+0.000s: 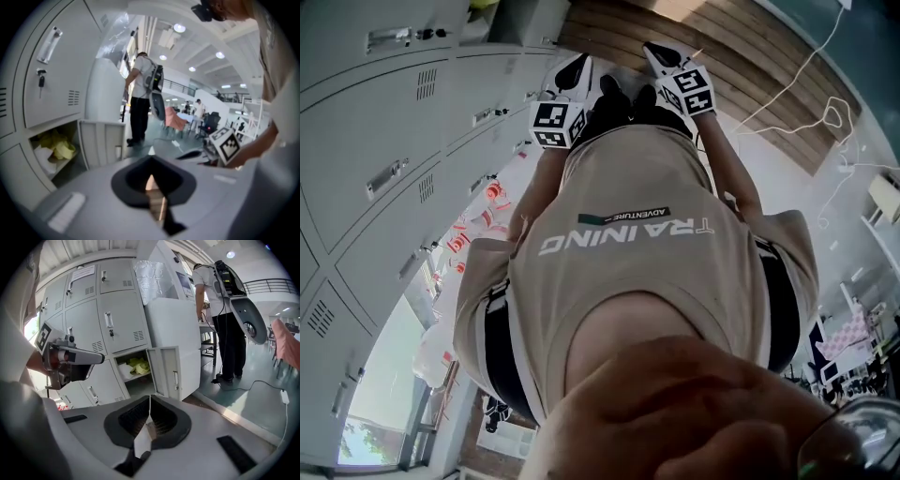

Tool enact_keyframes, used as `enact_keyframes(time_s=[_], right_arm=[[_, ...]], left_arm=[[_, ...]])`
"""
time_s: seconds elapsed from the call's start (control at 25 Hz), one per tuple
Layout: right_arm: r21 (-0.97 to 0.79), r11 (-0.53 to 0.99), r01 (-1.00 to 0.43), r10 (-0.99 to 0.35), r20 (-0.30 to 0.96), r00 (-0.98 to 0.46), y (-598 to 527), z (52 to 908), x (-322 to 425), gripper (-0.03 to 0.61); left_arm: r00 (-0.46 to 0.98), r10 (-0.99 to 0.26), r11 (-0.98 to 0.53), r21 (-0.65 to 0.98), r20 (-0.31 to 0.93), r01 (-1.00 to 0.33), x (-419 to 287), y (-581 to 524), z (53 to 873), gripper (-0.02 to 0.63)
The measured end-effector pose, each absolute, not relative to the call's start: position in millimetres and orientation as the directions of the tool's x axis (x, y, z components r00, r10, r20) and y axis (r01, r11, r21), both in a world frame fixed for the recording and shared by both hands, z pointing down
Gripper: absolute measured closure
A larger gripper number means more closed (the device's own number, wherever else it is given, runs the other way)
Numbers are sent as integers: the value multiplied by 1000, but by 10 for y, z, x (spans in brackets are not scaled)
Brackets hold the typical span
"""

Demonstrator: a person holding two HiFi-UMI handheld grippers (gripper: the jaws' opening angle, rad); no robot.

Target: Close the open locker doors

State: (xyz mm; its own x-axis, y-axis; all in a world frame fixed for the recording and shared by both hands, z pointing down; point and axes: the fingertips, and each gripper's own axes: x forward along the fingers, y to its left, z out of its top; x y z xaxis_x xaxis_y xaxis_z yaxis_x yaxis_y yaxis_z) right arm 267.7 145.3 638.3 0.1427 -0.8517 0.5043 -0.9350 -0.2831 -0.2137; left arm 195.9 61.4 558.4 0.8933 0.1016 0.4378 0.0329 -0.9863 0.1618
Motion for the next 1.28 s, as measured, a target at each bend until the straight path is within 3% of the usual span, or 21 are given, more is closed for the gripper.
enact_keyframes(time_s=[0.56,1.04,1.28], right_arm=[[-123,-311,-942,-825,528,203,756,6111,3133,563],[-134,-335,-933,-827,516,223,431,6087,3551,563],[-154,-266,-951,-841,520,151,230,6152,3997,563]], left_arm=[[907,177,-982,128,382,138,2556,-166,5685,614],[906,200,-972,190,374,136,2908,-416,5569,614],[908,123,-980,195,400,47,3202,-635,5573,614]])
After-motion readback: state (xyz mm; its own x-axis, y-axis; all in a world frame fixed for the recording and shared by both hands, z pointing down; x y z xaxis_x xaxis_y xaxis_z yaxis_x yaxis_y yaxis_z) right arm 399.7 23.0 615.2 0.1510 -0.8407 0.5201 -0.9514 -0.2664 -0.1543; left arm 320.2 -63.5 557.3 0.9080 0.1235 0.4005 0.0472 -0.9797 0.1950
